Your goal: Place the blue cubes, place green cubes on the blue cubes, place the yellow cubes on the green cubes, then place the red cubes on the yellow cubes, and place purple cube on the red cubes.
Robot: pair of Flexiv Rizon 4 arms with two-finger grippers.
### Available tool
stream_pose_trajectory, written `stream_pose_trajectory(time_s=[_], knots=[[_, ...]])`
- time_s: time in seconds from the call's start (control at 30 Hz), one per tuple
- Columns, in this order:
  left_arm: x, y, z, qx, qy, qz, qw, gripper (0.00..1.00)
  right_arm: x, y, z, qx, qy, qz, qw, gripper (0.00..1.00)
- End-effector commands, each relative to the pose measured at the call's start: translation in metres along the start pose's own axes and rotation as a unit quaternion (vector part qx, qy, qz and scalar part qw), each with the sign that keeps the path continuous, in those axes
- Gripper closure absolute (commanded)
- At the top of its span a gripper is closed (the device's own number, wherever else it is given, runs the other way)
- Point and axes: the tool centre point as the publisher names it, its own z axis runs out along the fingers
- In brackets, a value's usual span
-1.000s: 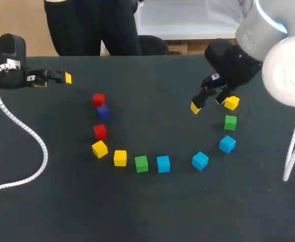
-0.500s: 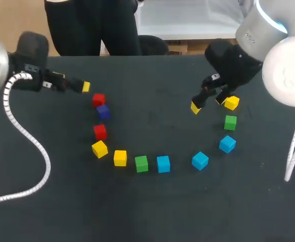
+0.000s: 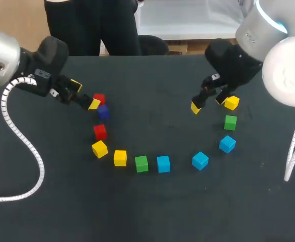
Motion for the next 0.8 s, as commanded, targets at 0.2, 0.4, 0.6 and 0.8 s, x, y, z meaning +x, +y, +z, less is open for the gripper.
stream_pose_trajectory(time_s=[0.2,0.4,0.6,0.8], knots=[[-0.005,0.004,0.007,0.041,-0.009,0.0,0.999,0.0,0.001,0.0,0.0,0.0,-0.001,0.0,1.0,0.0],[-0.005,0.004,0.007,0.041,-0.009,0.0,0.999,0.0,0.001,0.0,0.0,0.0,-0.001,0.0,1.0,0.0],[-0.005,0.004,0.007,0.041,-0.009,0.0,0.999,0.0,0.001,0.0,0.0,0.0,-0.001,0.0,1.0,0.0],[-0.034,-0.014,0.014,0.036,0.023,0.093,0.995,0.0,0.001,0.0,0.0,0.0,-0.001,0.0,1.0,0.0]])
